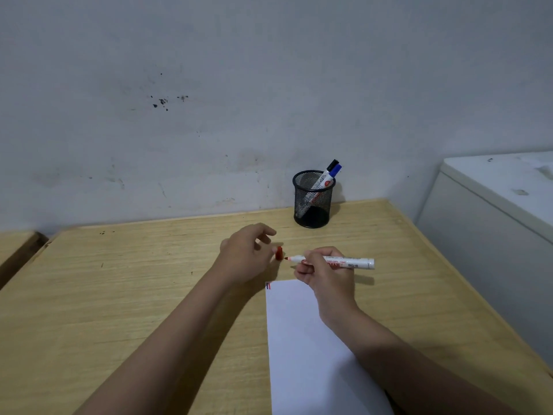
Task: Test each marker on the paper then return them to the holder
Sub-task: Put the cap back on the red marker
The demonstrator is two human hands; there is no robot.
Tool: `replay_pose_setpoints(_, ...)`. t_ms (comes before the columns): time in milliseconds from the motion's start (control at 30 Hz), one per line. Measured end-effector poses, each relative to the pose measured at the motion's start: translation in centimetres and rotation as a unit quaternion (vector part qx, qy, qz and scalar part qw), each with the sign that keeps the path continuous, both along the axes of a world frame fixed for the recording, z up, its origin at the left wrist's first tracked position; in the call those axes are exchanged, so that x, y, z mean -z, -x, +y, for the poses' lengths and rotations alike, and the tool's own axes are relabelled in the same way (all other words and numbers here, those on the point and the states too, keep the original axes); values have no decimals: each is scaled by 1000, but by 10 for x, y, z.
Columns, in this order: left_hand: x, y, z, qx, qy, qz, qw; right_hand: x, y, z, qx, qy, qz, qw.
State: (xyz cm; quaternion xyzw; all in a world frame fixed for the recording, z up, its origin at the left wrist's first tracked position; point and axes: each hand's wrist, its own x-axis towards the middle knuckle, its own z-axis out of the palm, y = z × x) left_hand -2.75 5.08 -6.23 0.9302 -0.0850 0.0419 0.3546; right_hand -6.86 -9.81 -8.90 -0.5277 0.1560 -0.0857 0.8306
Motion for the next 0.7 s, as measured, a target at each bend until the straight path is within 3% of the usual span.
replay_pose_setpoints(233,5,-19,-15,51,-51,30,997,-3,2,-2,-9,-7,15,1000)
replay_pose_setpoints(333,4,-16,-11,4,61,37,997,-7,2,-2,-27,-34,25,999)
replay_pose_setpoints(433,0,-7,-4,-10,219,79,973,-13,0,-4,-51,-58,34,996)
replay_pose_setpoints(700,-14,20,8,13,410,145,900,-31,4,-5,-76,-73,-26,994)
